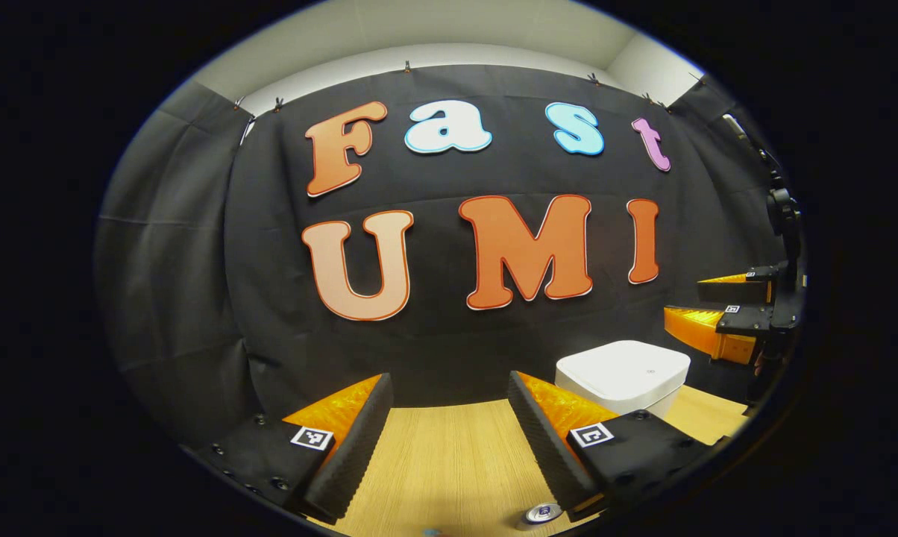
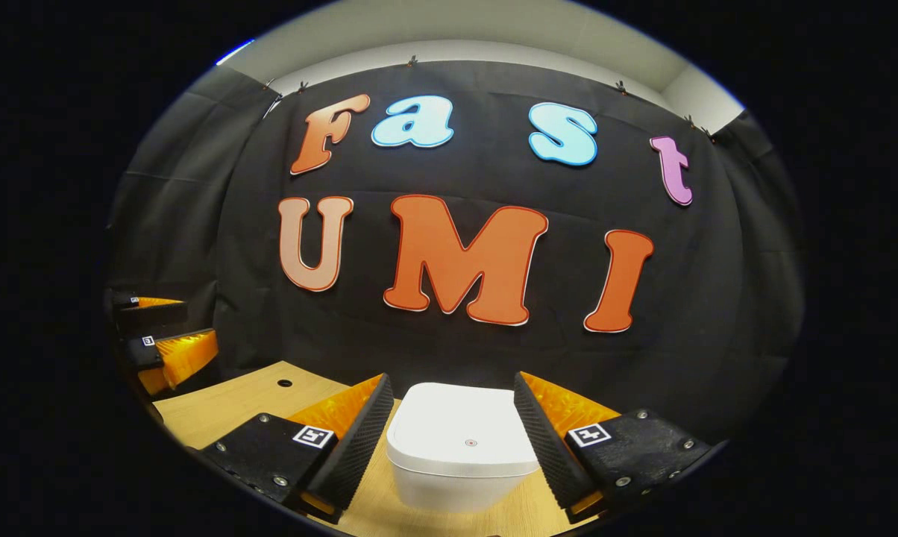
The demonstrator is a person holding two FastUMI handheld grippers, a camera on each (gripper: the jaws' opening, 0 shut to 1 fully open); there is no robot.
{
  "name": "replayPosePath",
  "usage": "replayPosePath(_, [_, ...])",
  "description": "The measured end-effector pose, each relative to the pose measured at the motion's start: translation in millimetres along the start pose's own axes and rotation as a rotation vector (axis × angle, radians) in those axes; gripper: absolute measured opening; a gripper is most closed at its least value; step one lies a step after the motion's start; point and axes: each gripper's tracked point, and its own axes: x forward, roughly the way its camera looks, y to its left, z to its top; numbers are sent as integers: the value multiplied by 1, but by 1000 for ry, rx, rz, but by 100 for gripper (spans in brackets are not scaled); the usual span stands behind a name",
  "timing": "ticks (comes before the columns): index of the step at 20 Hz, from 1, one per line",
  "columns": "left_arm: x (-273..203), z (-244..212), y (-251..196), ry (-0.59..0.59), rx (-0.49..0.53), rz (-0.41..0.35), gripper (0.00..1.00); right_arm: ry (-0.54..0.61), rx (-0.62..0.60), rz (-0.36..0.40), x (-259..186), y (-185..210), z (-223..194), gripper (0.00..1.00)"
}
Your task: Press the lid of the desktop garbage bin to open it, pick up the crumpled paper on the desktop and throw it into the bin, then pick up the pop can on the desktop and drop it into the bin, and finally close the garbage bin lid.
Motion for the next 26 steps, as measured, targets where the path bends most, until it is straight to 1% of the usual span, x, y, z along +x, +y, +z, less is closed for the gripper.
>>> replayPosePath(3, [-1,-4,3,9,0,15,99,17,8,7,2,-1,-3,95])
replayPosePath(5, [-3,-6,4,17,-2,27,100,35,-2,2,6,-6,-8,85])
replayPosePath(6, [-4,-7,5,20,-3,32,99,42,0,11,8,-5,-10,80])
replayPosePath(7, [-5,-8,6,23,-3,38,99,54,4,20,10,-4,-14,76])
replayPosePath(8, [-6,-9,6,26,-1,44,99,67,6,19,12,-6,-16,67])
replayPosePath(9, [-6,-10,6,29,-1,49,99,80,8,15,14,-9,-22,61])
replayPosePath(10, [-7,-12,6,33,0,54,100,96,10,15,16,-11,-26,48])
replayPosePath(11, [-7,-13,6,38,0,58,99,113,15,17,19,-11,-31,42])
replayPosePath(12, [-7,-15,5,43,2,64,99,126,21,18,22,-13,-35,28])
replayPosePath(13, [-8,-16,5,47,4,70,99,135,28,16,24,-16,-39,25])
replayPosePath(14, [-10,-17,6,52,8,80,99,143,35,19,28,-18,-43,14])
replayPosePath(15, [-9,-17,5,56,11,88,99,149,36,26,31,-17,-45,7])
replayPosePath(17, [-11,-20,6,65,16,106,99,158,33,48,38,-18,-51,2])
replayPosePath(19, [-14,-20,9,72,22,130,99,170,63,86,44,-15,-56,2])
replayPosePath(20, [-15,-20,10,77,25,143,99,181,74,93,47,-16,-61,2])
replayPosePath(26, [-24,-29,10,114,33,220,100,256,70,151,64,-16,-92,2])
